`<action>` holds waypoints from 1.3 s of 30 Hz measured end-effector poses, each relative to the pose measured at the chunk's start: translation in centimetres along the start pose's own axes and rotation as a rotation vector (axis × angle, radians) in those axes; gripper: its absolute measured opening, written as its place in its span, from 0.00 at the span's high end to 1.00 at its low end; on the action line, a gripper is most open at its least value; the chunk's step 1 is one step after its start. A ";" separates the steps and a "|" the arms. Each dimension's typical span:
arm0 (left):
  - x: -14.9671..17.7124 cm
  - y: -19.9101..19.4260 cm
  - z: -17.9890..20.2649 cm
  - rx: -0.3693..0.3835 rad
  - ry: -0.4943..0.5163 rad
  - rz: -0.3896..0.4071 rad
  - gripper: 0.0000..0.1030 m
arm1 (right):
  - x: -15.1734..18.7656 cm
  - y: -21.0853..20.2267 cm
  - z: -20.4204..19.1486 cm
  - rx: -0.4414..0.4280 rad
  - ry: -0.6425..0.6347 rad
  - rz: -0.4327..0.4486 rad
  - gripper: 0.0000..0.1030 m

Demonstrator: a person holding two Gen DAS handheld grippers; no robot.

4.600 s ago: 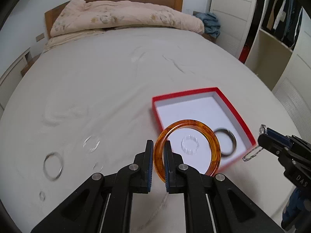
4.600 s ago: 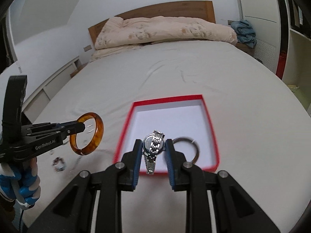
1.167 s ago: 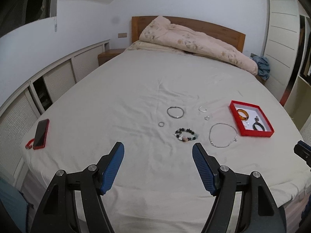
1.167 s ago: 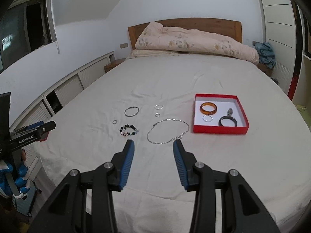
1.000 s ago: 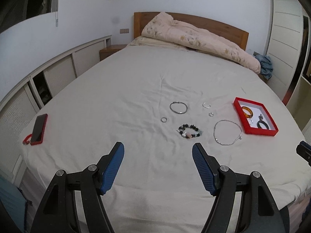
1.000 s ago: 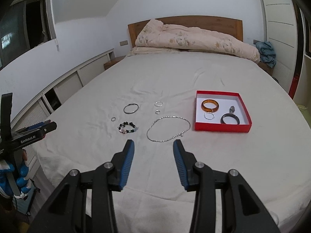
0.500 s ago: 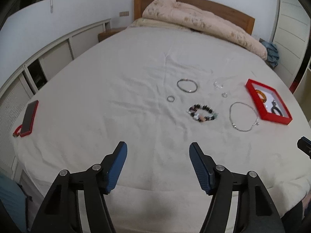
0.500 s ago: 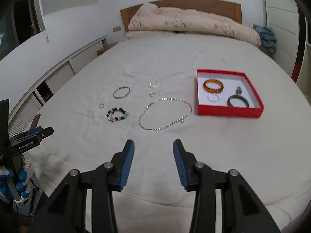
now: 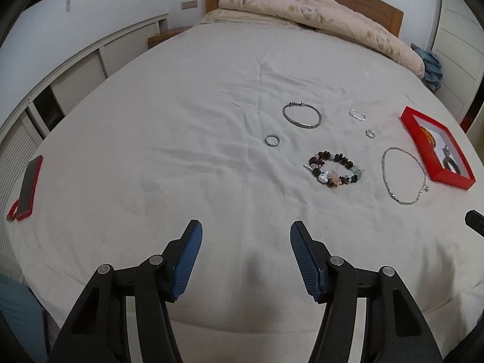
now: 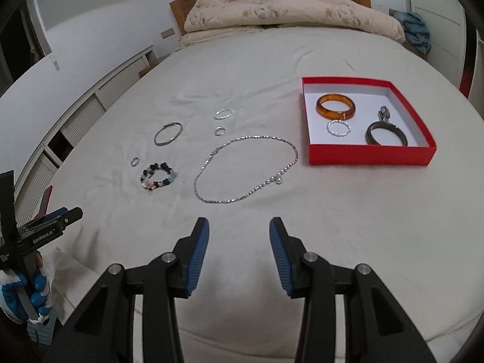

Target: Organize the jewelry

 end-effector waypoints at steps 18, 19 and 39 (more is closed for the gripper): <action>-5.6 6.0 1.8 0.043 0.050 -0.002 0.46 | -4.1 4.6 0.8 -0.039 0.002 0.018 0.61; -5.9 6.4 2.0 0.054 0.050 -0.003 0.46 | -4.5 4.9 0.8 -0.040 -0.003 0.022 0.61; -7.4 12.3 3.4 0.136 0.079 -0.025 0.77 | -10.8 14.2 -2.3 -0.132 -0.138 0.010 0.62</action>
Point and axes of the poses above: each gripper's, at about its wrist camera, not at the fingertips, and y roughly the way its jaws point, z to its right, x to its underside, the point moved 8 cm from there along y, roughly the way its jaws point, and after that the axes turned 7 degrees about -y, right-handed, at the moved point
